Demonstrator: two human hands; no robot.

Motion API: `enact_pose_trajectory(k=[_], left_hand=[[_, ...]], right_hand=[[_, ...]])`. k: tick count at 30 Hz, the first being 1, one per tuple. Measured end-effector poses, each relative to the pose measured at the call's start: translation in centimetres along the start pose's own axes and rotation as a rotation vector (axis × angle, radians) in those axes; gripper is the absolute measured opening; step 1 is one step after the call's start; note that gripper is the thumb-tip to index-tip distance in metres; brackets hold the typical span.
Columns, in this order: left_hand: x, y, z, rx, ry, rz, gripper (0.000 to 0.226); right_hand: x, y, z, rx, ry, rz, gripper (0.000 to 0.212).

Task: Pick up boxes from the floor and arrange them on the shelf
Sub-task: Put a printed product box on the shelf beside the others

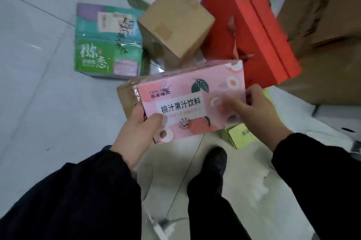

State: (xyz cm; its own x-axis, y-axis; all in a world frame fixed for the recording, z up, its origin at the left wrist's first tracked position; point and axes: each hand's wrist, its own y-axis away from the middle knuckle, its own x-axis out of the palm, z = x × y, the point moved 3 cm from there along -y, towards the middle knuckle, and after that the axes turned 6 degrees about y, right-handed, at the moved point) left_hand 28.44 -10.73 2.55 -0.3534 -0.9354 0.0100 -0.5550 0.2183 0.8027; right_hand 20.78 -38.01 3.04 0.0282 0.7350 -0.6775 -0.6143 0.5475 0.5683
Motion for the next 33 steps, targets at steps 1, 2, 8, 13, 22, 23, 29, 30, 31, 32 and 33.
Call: enact_pose_trajectory(k=[1, 2, 8, 13, 22, 23, 29, 30, 31, 32, 33], left_hand=[[-1.4, 3.5, -2.2, 0.025, -0.016, 0.0, 0.039], [-2.8, 7.0, -4.6, 0.056, -0.04, 0.001, 0.036], [-11.1, 27.5, -22.6, 0.398, -0.155, -0.19, 0.051], [-14.7, 45.6, -32.5, 0.688, -0.192, -0.47, 0.053], [-17.3, 74.5, -24.7, 0.825, -0.048, -1.015, 0.047], [-17.1, 77.6, -22.5, 0.818, -0.021, -1.089, 0.046], [-14.0, 92.3, -8.2, 0.676, 0.124, -1.551, 0.04], [-13.2, 94.3, -6.0, 0.646, 0.16, -1.627, 0.04], [-12.4, 96.1, -4.0, 0.623, 0.191, -1.698, 0.041], [-11.6, 97.7, -2.1, 0.604, 0.21, -1.764, 0.042], [-10.9, 99.3, -0.4, 0.585, 0.223, -1.826, 0.042]], right_hand=[[-1.8, 3.0, 2.2, -0.022, 0.01, 0.01, 0.049], [-3.6, 6.0, 4.8, -0.049, 0.018, 0.016, 0.048], [-14.9, 19.9, 23.4, -0.322, -0.269, 0.053, 0.044], [-23.8, 29.9, 37.2, -0.726, -0.329, 0.063, 0.05], [-27.7, 51.7, 48.5, -1.215, -0.216, 0.381, 0.053], [-26.7, 54.4, 48.8, -1.267, -0.2, 0.45, 0.051], [-19.2, 69.9, 47.8, -1.528, -0.139, 0.874, 0.071], [-18.1, 72.5, 47.2, -1.565, -0.127, 0.952, 0.079], [-16.9, 75.0, 46.7, -1.598, -0.115, 1.024, 0.085], [-15.8, 77.5, 46.1, -1.63, -0.108, 1.082, 0.088], [-14.7, 80.0, 45.5, -1.66, -0.104, 1.133, 0.087]])
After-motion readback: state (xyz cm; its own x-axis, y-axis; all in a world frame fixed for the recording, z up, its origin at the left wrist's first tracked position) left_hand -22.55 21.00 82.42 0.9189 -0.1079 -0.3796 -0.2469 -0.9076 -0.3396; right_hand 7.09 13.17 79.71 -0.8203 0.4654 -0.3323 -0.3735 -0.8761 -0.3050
